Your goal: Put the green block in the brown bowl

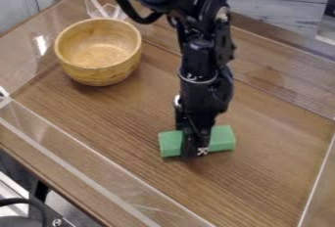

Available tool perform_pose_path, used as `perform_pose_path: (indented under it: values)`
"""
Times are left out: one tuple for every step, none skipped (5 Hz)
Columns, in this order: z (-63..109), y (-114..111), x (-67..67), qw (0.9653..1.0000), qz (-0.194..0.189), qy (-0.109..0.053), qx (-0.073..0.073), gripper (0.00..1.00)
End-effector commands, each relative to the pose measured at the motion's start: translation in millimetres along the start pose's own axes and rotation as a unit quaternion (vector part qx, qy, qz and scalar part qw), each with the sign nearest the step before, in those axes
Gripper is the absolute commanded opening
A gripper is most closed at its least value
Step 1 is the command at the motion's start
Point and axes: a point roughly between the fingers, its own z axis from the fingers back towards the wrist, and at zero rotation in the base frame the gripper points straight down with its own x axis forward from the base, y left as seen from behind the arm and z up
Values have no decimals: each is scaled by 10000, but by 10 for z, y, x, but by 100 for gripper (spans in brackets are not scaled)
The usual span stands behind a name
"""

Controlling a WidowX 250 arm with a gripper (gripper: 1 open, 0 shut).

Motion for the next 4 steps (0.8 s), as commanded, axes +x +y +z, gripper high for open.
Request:
perform_pose_path:
  values:
    - [164,72,47,9995,146,-231,139,0]
    - [248,73,19,9993,333,-149,80,0]
    - [395,80,-12,9981,606,-63,29,0]
    - [722,92,-52,9932,1159,-22,76,0]
